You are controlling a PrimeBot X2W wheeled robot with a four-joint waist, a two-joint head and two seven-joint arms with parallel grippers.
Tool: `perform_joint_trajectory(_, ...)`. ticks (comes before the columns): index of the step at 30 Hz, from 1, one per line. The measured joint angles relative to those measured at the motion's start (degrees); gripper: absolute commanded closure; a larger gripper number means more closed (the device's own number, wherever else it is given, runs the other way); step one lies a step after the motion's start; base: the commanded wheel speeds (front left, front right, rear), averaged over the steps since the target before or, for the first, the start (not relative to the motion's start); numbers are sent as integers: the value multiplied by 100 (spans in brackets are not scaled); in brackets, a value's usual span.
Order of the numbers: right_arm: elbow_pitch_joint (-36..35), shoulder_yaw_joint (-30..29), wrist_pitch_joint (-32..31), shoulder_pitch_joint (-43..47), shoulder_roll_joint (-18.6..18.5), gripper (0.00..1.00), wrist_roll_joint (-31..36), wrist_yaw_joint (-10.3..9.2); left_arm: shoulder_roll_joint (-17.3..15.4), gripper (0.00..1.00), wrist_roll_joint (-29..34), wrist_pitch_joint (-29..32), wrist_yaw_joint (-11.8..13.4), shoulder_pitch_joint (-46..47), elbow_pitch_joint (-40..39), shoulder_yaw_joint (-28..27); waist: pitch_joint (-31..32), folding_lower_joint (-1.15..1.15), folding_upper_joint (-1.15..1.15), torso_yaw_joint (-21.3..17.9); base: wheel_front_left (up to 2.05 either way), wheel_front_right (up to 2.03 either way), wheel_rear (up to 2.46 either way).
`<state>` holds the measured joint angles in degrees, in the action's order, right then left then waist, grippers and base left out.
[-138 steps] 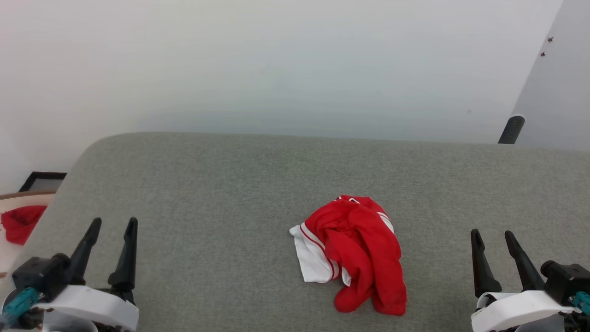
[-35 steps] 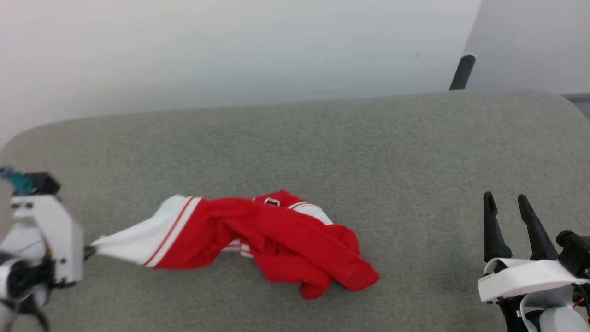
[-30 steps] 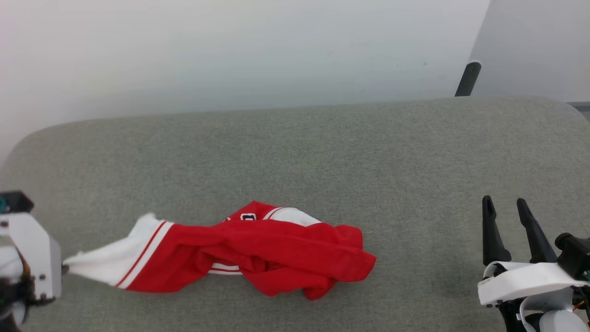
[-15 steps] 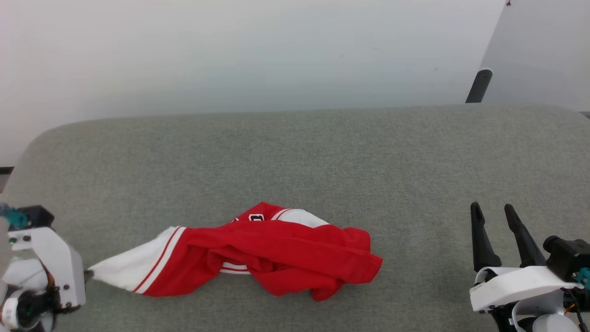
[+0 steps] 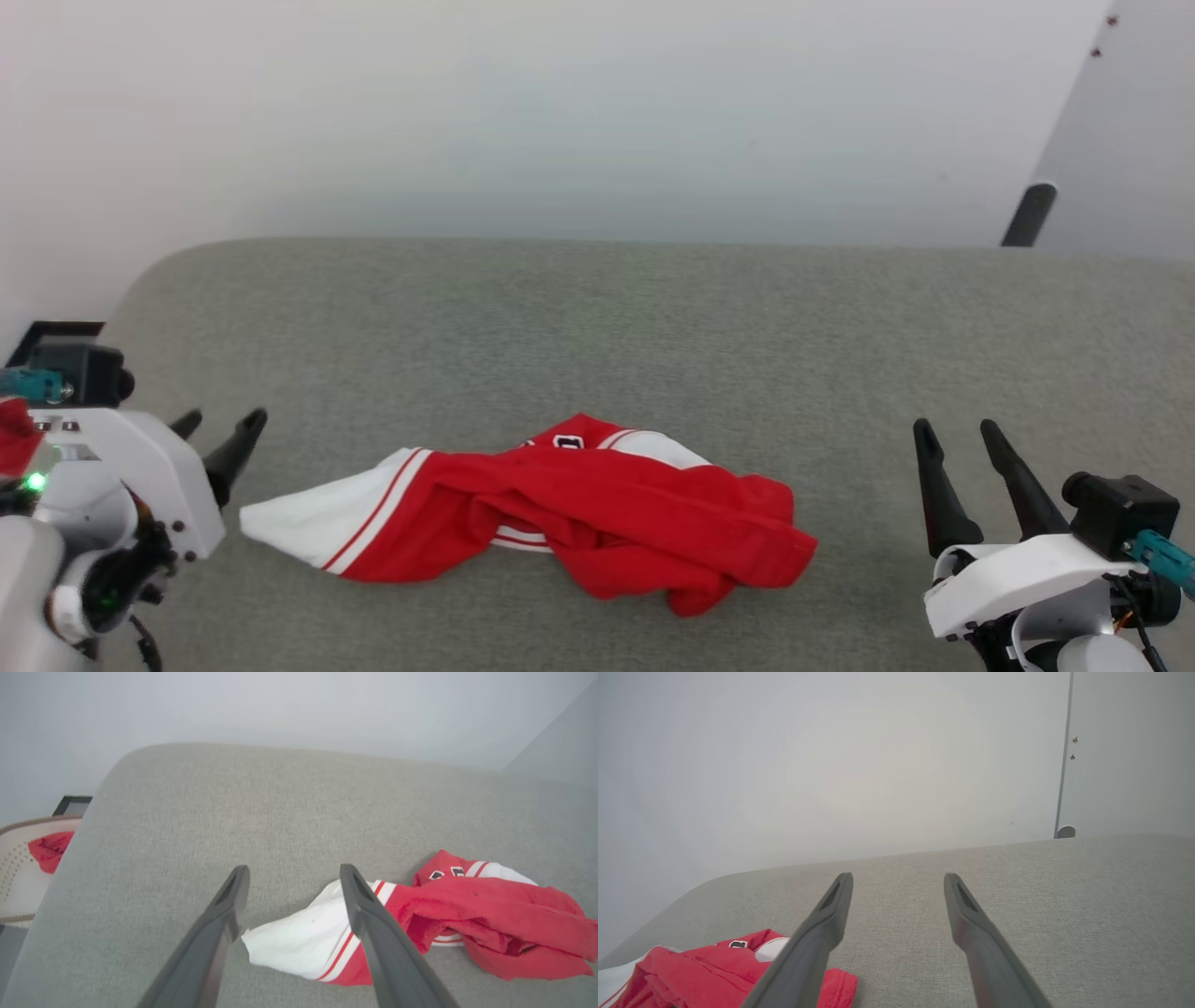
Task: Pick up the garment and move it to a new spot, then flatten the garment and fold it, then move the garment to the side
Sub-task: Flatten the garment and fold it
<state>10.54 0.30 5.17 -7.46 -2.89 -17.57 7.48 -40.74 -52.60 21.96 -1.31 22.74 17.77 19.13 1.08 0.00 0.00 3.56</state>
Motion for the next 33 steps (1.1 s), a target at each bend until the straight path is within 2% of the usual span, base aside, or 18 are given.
perform_joint_trajectory(10, -36, 196, -445, -6, -1, 0, -63, 0, 312, 0, 662, -1912, -79, -394, -293, -68, 165, 0, 0, 383, 0, 0, 0)
perform_joint_trajectory(18, -19, 363, -920, -6, -77, 0, -249, 0, 570, 0, 961, -3195, 55, -943, -298, -193, 294, 0, 0, 595, 0, 0, 0)
perform_joint_trajectory(26, -29, 419, -1379, 1, -174, 0, -358, 0, 840, 0, 1125, -3661, 207, -1393, -232, -537, 330, 0, 0, 739, 0, 0, 0)
perform_joint_trajectory(33, -92, 471, -1826, 9, -246, 0, -455, 0, 1239, 0, 1430, -3691, 123, -1562, -346, -1025, 265, 0, 0, 872, 0, 0, 0)
